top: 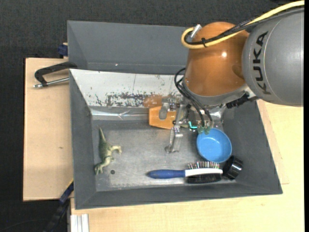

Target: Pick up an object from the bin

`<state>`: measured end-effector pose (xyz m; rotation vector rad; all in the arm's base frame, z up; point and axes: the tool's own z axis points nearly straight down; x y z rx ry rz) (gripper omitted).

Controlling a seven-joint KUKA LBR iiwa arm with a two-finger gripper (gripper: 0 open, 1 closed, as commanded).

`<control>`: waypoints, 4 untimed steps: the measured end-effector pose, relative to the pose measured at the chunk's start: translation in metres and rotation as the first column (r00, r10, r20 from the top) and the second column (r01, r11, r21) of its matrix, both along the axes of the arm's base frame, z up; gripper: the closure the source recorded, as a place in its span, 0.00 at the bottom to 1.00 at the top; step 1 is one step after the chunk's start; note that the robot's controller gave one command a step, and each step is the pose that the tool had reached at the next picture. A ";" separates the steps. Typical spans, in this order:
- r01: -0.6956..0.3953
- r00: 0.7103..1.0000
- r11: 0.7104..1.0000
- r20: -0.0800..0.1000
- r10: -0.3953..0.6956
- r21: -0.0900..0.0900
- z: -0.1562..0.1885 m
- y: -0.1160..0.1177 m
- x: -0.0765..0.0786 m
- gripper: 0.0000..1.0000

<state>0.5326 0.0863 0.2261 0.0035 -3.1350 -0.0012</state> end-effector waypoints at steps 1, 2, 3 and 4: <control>0.185 0.982 0.983 0.026 -0.185 0.014 -0.149 0.001 0.069 0.00; -0.078 0.996 0.997 0.036 0.078 0.006 -0.147 -0.039 0.076 0.00; -0.080 0.997 0.997 0.023 0.079 0.003 -0.142 -0.036 0.080 0.00; -0.456 0.890 0.890 0.015 0.456 0.003 -0.153 -0.029 0.069 0.00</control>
Offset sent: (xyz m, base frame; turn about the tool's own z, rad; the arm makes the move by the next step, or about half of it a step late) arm 0.0621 -0.0048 -0.1561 0.1908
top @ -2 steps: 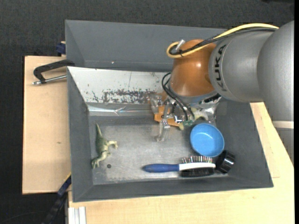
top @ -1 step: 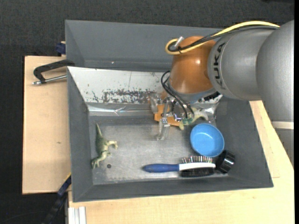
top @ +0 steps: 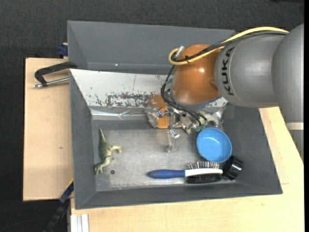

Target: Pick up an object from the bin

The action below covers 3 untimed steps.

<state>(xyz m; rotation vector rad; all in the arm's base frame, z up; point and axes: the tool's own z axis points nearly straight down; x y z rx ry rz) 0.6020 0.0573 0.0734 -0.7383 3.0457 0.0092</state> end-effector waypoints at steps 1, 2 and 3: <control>-0.001 1.000 1.000 0.001 0.001 0.000 0.003 0.005 0.002 0.00; 0.001 1.000 1.000 -0.001 -0.001 -0.004 0.001 0.002 0.001 1.00; 0.002 1.000 1.000 0.009 -0.002 -0.004 0.081 0.003 0.005 1.00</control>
Offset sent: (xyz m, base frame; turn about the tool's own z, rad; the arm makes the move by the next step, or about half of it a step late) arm 0.0000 0.0000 0.0000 0.0000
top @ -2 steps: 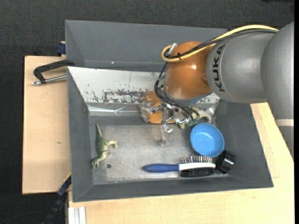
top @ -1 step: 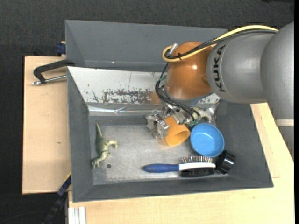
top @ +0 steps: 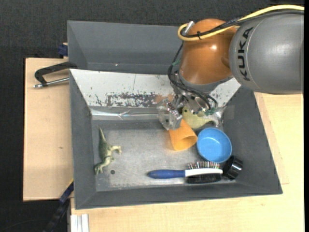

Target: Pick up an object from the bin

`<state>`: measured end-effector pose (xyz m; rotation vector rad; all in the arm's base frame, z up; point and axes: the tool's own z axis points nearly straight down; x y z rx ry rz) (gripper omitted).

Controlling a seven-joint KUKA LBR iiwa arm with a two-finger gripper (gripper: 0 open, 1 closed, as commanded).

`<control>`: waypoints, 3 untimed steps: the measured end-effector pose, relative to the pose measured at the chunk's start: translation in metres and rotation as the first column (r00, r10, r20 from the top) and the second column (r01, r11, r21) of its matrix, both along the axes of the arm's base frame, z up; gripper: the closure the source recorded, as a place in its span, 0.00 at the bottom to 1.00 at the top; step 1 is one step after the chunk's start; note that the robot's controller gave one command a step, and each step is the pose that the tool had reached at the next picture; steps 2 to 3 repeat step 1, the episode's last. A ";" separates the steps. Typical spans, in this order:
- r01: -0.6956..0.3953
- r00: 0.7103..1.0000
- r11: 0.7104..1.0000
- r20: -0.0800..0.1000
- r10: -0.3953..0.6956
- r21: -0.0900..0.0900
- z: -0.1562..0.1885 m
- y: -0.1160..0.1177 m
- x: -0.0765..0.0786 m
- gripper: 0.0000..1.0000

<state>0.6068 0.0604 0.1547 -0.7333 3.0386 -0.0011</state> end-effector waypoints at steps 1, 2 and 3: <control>0.001 1.000 1.000 -0.002 -0.001 0.000 0.046 0.002 0.003 1.00; 0.001 1.000 1.000 -0.002 -0.001 0.000 0.046 0.002 0.003 1.00; 0.001 1.000 1.000 -0.002 -0.001 0.000 0.046 0.002 0.003 1.00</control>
Offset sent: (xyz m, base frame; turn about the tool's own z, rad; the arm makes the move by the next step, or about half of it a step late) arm -0.0001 0.0002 0.0406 0.0000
